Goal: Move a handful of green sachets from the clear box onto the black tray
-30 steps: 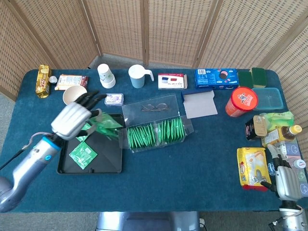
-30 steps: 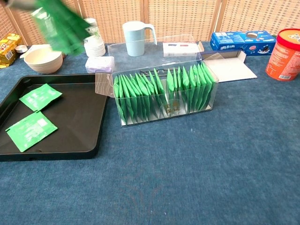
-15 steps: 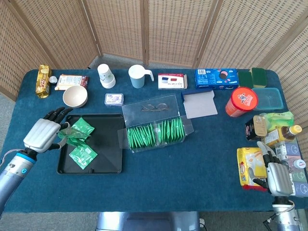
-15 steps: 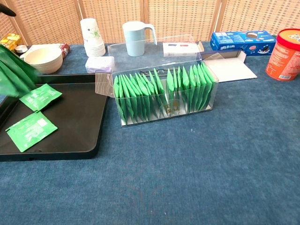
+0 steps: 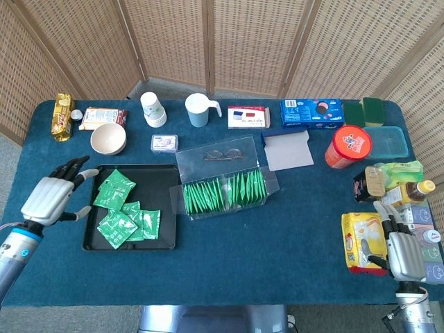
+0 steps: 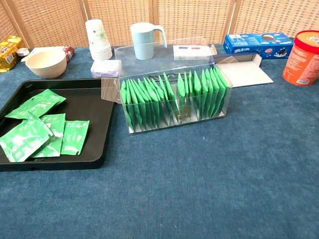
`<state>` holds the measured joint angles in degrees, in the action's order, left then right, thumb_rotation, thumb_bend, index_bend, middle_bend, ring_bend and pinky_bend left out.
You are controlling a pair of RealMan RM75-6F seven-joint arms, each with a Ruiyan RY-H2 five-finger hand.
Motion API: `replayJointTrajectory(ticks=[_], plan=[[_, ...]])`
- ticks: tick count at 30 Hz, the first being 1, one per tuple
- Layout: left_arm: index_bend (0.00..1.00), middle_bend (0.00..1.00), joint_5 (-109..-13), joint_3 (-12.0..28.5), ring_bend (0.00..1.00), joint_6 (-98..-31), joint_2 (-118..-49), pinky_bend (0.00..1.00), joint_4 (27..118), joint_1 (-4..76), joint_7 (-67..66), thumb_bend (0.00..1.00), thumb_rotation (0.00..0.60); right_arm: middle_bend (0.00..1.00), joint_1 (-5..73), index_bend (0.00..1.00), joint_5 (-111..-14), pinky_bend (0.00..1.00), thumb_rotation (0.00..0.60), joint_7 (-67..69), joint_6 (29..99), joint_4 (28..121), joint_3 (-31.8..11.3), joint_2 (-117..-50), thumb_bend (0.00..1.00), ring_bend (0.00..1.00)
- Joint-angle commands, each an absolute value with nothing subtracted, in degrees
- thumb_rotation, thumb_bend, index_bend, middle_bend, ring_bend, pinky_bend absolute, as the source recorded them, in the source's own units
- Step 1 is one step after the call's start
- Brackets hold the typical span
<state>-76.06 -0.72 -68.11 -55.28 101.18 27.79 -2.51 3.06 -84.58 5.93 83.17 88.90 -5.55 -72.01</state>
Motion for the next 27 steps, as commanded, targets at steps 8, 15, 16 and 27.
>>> replayJointTrajectory(ticks=[8,15,16,27], plan=[[0.17,0.00,-77.3,-5.7,0.00,-79.2,-55.6,0.12,101.8,14.4,1.4,0.23,0.600,0.07,6.0,0.00,-86.8,0.05,0.600,-10.0,84.1,91.3,-6.6,-71.7,0.40,0.00],[0.17,0.00,-79.4,-7.7,0.00,-84.5,-55.1,0.12,100.7,7.6,5.3,0.23,0.600,0.07,6.8,0.00,-90.3,0.05,0.600,-12.7,85.6,93.2,-6.0,-71.4,0.40,0.00],[0.17,0.00,-79.8,-7.8,0.00,-84.7,-55.1,0.12,100.5,7.1,5.7,0.23,0.600,0.07,6.9,0.00,-90.8,0.05,0.600,-13.1,85.6,93.7,-5.8,-71.3,0.40,0.00],[0.17,0.00,-82.5,-6.8,0.00,-83.7,-54.9,0.12,101.0,6.1,7.4,0.23,0.600,0.07,7.6,0.00,-93.2,0.05,0.600,-12.7,86.0,95.5,-4.7,-70.7,0.40,0.00]])
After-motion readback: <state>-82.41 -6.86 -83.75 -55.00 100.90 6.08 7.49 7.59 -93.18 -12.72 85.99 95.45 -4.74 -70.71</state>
